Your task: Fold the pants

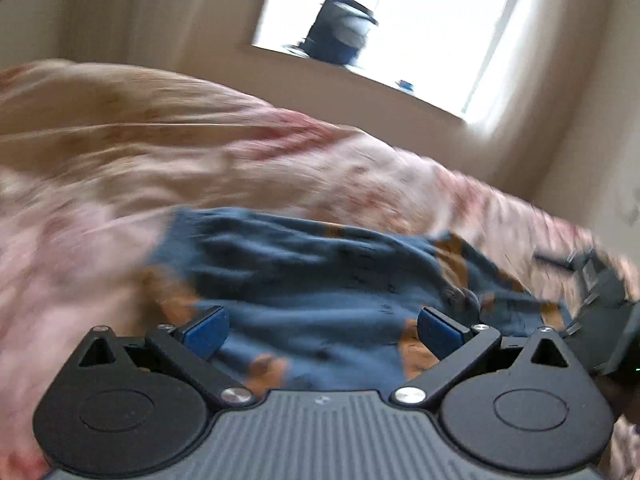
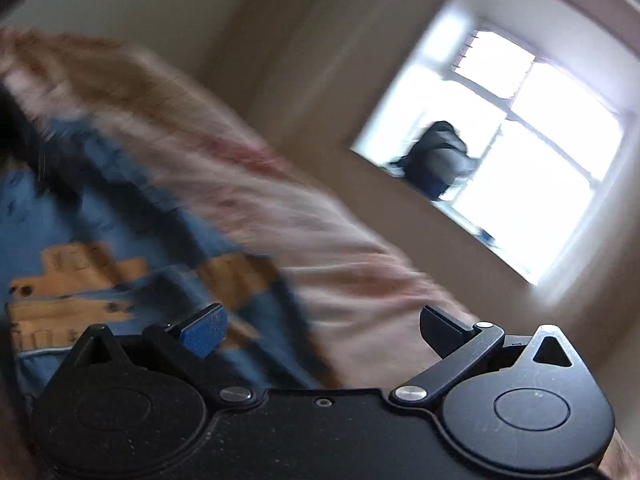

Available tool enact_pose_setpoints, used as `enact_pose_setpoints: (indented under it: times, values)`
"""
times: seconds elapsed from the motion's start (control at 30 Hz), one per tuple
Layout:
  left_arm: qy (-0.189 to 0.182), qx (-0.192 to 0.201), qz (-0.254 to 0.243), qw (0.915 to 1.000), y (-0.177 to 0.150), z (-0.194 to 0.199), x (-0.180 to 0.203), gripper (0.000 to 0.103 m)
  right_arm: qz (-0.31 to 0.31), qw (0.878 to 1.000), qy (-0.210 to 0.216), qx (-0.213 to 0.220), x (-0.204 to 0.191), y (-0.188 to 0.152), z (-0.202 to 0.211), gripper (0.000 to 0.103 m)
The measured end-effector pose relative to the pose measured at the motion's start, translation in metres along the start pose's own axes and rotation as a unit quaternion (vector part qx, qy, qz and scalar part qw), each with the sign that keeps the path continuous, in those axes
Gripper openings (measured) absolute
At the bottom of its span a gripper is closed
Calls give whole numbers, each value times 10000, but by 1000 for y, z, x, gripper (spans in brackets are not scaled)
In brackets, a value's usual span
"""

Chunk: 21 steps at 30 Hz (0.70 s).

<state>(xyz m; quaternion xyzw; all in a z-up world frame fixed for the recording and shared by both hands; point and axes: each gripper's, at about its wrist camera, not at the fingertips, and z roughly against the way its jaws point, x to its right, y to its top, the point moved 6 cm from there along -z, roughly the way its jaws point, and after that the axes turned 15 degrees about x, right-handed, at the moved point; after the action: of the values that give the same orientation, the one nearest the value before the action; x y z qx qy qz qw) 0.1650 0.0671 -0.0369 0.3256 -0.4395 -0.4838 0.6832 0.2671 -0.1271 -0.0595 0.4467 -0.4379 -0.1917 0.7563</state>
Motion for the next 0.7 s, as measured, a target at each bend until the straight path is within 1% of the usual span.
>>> enact_pose_setpoints:
  times: [0.03,0.07,0.13,0.17,0.23,0.3,0.37,0.4,0.47,0.5,0.53,0.57,0.6,0.63,0.7]
  values:
    - [74,55,90,9999,0,9,-10,103,183,9993,164,-282,-11,-9,-12,102]
    - [163,87,144,9997,1,16,-20,103,191,9987,220,-425,-14,-14,-20,102]
    - [336,85,136,9993,1,25,-38,103,-221,9978,293,-558,-2,-8,-23,102]
    - [416,70,117,9990,0,28,-47,103,-297,9974,311,-577,4,-4,-23,102]
    - [592,31,179,9981,0,28,-64,103,-164,9984,288,-465,12,5,-24,102]
    - [750,-13,433,9962,-2,24,-80,103,-180,9984,401,-351,18,14,-30,102]
    - [736,22,761,9944,-1,20,-89,103,-476,9966,587,-327,24,19,-50,102]
    - [704,62,822,9941,-1,19,-89,103,-655,9947,695,-369,26,19,-62,102]
    - [637,84,854,9943,3,13,-89,103,-842,9893,965,-697,23,9,-91,102]
    - [616,92,889,9941,4,11,-90,103,-750,9877,1003,-933,21,1,-106,102]
    - [593,102,926,9939,4,9,-89,103,-745,9857,1100,-1039,23,-6,-119,102]
    - [564,108,957,9938,5,7,-89,103,-915,9822,1230,-1089,26,-9,-128,102]
    - [548,110,973,9937,5,5,-88,103,-1128,9790,1219,-1186,34,-10,-135,102]
    - [545,105,970,9937,5,3,-88,103,-1321,9783,989,-1255,43,-9,-140,102]
    - [548,82,906,9943,5,1,-88,103,-1720,9747,779,-1198,56,1,-139,102]
